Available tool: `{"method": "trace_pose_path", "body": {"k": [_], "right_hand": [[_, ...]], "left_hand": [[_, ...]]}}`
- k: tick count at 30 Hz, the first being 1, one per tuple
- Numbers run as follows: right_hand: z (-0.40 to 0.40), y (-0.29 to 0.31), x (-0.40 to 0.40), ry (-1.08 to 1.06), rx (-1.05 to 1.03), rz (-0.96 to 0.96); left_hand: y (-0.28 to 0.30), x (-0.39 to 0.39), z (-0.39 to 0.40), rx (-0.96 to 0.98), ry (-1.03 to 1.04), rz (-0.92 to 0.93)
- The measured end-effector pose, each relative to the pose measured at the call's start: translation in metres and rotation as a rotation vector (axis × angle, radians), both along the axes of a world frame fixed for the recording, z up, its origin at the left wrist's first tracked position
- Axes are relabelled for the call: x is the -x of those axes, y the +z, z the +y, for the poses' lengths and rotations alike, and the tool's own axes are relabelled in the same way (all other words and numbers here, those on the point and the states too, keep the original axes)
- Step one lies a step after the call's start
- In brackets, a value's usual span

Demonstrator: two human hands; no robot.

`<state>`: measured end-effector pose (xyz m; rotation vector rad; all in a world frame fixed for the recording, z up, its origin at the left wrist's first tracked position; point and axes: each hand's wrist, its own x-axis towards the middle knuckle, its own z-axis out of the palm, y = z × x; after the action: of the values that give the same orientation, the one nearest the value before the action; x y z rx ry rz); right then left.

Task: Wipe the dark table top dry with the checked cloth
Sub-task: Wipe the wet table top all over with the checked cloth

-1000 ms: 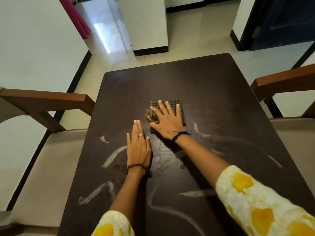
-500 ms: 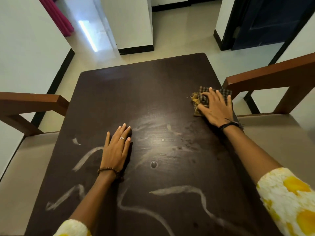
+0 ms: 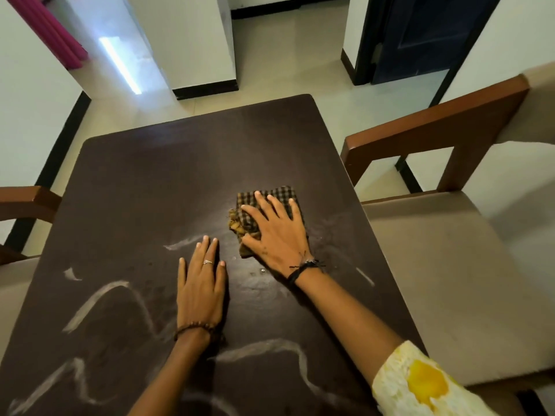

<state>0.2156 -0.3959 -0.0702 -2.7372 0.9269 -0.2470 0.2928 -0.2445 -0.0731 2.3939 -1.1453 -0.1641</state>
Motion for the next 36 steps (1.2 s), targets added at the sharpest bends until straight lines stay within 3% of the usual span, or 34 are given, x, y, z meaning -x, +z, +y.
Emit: {"method": "trace_pose_path", "body": {"k": [8,19,29,36], "right_hand": [[-0.109,0.008,0.037,-0.339,-0.08,0.066],[-0.006,0.006,0.123,-0.322,-0.023,0.099],[-0.085,0.016,0.059,-0.392,-0.121,0.107],[-0.077,0.012,0.056,-0.462,-0.11,0.109]], "left_hand": [[0.0,0.001,0.0,0.023,0.03,0.001],[0.002,0.003,0.0,0.039,0.046,0.017],[0.004,0.005,0.001,0.005,0.048,-0.001],[0.0,-0.008,0.004,0.044,0.005,0.072]]}}
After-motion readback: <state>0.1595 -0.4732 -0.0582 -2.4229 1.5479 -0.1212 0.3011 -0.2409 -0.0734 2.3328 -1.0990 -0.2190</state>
